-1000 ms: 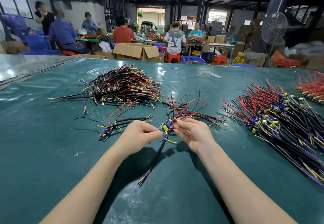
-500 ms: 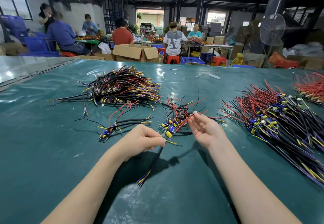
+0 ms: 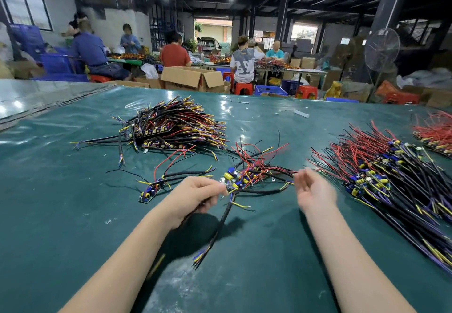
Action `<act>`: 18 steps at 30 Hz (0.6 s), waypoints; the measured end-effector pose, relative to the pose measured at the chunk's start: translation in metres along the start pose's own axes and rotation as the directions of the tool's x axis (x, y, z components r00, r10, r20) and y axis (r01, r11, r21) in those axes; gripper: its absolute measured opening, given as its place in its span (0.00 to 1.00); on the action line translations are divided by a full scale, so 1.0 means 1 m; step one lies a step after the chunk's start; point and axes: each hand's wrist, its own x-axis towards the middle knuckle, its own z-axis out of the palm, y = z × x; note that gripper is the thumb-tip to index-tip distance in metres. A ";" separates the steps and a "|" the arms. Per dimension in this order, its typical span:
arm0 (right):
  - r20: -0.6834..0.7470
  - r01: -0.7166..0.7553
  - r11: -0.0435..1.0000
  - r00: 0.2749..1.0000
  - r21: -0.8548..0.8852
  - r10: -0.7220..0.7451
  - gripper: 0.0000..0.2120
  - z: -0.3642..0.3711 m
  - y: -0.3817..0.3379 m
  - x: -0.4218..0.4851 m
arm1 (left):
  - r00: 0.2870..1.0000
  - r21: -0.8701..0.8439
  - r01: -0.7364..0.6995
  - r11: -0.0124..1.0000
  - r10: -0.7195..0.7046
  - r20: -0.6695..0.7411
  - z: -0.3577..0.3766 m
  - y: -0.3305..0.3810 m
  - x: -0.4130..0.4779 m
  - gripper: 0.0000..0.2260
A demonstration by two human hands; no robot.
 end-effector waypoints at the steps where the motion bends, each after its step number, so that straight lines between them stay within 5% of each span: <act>1: 0.017 0.033 0.997 0.999 -0.075 -0.031 0.11 0.004 0.008 -0.005 | 0.994 -0.048 -0.011 0.999 0.006 -0.108 0.001 -0.001 0.003 0.14; 5: 0.299 0.256 0.838 0.947 -0.483 -0.117 0.12 0.018 0.045 -0.031 | 0.940 -0.113 -0.083 0.990 0.040 -0.338 0.003 -0.005 0.007 0.11; 9: 0.586 0.491 0.615 0.808 -0.616 -0.059 0.11 0.023 0.071 -0.056 | 0.940 0.213 -0.160 0.964 0.214 -0.264 0.014 -0.006 0.005 0.11; 12: 0.592 0.557 0.542 0.795 -0.630 -0.129 0.14 0.024 0.072 -0.062 | 0.921 0.443 -0.224 0.868 0.337 -0.193 0.017 -0.006 0.004 0.12; 18: 0.521 0.514 0.524 0.840 -0.679 -0.149 0.15 0.021 0.068 -0.058 | 0.917 0.586 -0.247 0.772 0.382 -0.116 0.021 -0.008 0.003 0.17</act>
